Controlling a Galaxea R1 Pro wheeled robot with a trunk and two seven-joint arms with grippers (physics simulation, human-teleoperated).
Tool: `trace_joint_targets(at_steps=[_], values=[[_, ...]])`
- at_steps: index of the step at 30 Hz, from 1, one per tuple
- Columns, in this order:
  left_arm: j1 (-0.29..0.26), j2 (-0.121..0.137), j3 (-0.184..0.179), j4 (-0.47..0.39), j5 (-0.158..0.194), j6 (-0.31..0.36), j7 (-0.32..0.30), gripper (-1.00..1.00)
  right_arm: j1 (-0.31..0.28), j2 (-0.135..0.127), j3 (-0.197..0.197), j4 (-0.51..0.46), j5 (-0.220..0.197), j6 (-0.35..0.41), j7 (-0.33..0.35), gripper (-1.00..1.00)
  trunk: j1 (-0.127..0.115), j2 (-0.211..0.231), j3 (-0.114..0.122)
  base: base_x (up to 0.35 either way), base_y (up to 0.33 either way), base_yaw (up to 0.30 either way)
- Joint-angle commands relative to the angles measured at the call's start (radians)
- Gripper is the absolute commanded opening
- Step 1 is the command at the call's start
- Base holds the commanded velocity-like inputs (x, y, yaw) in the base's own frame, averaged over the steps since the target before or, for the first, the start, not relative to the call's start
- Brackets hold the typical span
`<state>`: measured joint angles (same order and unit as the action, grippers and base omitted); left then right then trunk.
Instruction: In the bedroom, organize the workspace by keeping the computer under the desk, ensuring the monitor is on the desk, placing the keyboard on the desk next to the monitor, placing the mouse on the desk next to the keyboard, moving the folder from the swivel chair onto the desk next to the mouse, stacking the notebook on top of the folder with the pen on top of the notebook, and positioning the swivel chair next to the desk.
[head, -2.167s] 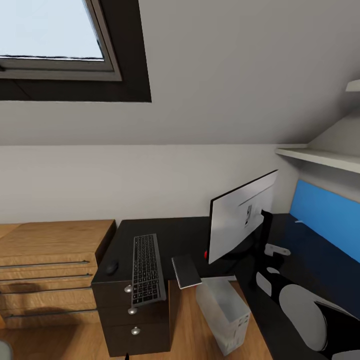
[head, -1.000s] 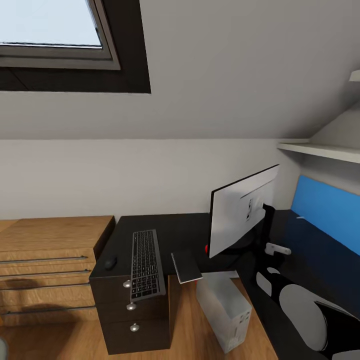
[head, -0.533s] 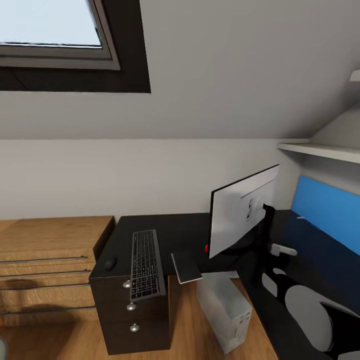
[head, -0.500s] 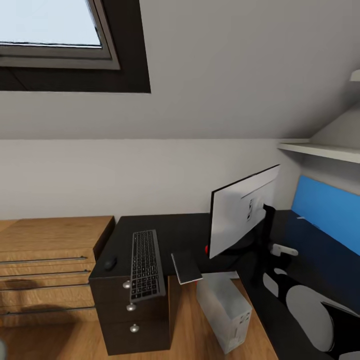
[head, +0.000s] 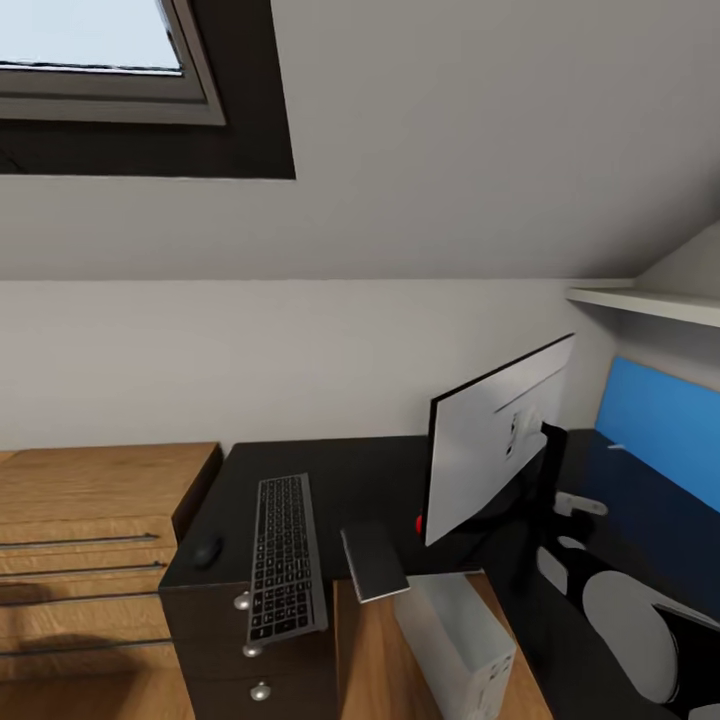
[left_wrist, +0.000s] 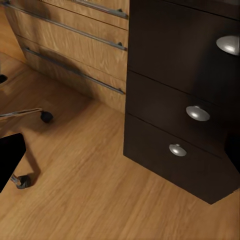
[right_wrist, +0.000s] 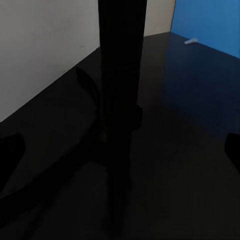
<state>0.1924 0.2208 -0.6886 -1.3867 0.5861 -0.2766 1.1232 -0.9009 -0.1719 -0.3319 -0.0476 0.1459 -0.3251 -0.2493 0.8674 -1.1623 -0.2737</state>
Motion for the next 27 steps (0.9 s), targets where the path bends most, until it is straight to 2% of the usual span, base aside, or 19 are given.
trace_joint_targets(at_steps=[1, 5, 12, 15, 23, 27], values=[[-0.001, 0.001, -0.002, -0.002, 0.006, -0.005, 0.002, 1.00, -0.001, -0.004, -0.008, 0.002, 0.011, 0.006, -0.003, 1.00, 0.000, -0.001, -0.001, 0.166, 0.000, 0.000], [-0.001, 0.002, -0.002, -0.002, 0.007, -0.006, 0.001, 1.00, -0.001, -0.018, -0.008, 0.000, 0.011, 0.056, -0.003, 1.00, 0.000, -0.001, -0.001, 0.155, 0.000, 0.000], [-0.001, 0.002, -0.003, -0.002, 0.006, -0.006, 0.001, 1.00, -0.001, -0.024, -0.009, -0.005, 0.012, 0.108, -0.004, 1.00, 0.000, -0.001, -0.001, 0.135, 0.000, 0.000], [-0.001, 0.002, -0.004, -0.002, 0.006, -0.006, -0.001, 1.00, -0.001, -0.042, -0.010, -0.007, 0.011, 0.141, -0.005, 1.00, 0.000, -0.001, -0.001, 0.129, -0.042, 0.000], [-0.001, 0.002, -0.012, -0.002, 0.006, -0.006, -0.014, 1.00, -0.001, -0.072, -0.010, -0.008, 0.012, 0.150, -0.005, 1.00, 0.000, -0.001, -0.001, 0.106, -0.089, 0.000], [-0.001, 0.002, -0.012, -0.002, 0.006, -0.006, -0.015, 1.00, -0.001, -0.076, -0.010, -0.009, 0.012, 0.150, -0.005, 1.00, 0.000, -0.001, -0.001, 0.007, -0.006, 0.000]])
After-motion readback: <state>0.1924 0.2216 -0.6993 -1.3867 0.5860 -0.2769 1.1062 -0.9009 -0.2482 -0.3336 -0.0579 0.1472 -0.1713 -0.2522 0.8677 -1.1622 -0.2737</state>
